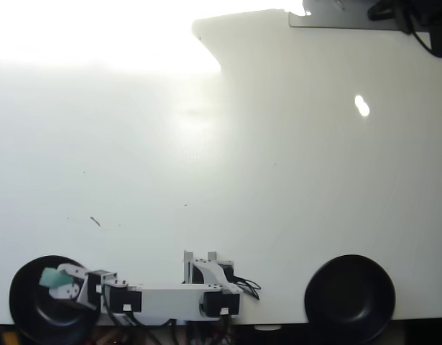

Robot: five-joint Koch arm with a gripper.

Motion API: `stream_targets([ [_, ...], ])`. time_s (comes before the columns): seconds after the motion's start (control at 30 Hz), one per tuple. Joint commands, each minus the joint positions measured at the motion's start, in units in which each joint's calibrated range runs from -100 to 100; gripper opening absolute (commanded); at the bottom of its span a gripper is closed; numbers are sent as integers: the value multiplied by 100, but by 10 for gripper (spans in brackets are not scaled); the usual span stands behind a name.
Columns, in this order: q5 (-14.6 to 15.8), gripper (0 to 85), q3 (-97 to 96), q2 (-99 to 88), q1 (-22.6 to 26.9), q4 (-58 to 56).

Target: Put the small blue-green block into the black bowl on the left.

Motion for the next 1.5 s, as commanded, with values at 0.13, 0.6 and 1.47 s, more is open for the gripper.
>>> stream_targets([
  [0.13,-1089,32,-344,-121,327,1798],
  [0.6,-1333,32,-2341,-656,654,3962],
  [1.47,-1314,250,-3237,-956,527,5000],
])
